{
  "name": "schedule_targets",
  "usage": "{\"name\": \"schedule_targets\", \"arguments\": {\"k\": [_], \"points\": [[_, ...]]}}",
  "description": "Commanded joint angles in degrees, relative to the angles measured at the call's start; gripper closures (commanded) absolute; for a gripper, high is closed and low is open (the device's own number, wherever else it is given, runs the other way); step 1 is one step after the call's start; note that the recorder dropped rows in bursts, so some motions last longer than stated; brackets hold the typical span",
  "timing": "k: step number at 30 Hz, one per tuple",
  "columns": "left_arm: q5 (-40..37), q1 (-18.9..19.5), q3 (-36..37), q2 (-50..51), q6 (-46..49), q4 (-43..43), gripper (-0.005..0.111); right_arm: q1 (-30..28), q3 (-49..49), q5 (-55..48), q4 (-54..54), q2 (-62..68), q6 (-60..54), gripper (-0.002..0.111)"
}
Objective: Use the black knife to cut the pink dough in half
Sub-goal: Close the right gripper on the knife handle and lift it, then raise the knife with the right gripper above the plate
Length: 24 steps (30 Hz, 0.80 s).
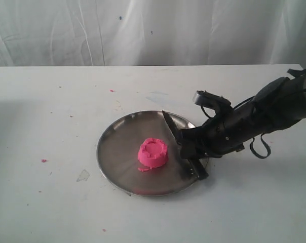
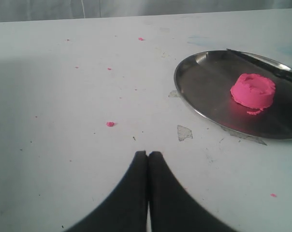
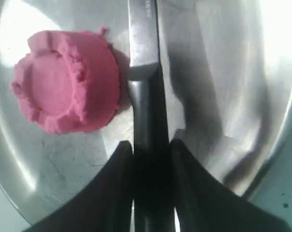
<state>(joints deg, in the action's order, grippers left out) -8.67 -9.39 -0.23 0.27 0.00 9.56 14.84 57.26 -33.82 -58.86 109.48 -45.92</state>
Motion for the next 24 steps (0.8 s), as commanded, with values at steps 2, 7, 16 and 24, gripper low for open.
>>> {"name": "schedule_targets", "arguments": {"k": [2,7,16,24], "points": [[0.05,0.12,0.23,-0.27,0.00,0.22,0.107,0.05,2.74,-0.98,9.85,-5.65,-0.34,0.107],[0.05,0.12,0.23,-0.27,0.00,0.22,0.107,3.12,2.74,0.59,35.64,-12.15,12.98,0.107],[0.05,0.12,0.23,-0.27,0.00,0.22,0.107,20.66,2.63,-3.46,75.31,-18.35,39.87,0.107],[0.05,0.12,0.23,-0.27,0.00,0.22,0.107,29.64,2.63,-8.89,92.53,-18.35,60.66,0.107]]}}
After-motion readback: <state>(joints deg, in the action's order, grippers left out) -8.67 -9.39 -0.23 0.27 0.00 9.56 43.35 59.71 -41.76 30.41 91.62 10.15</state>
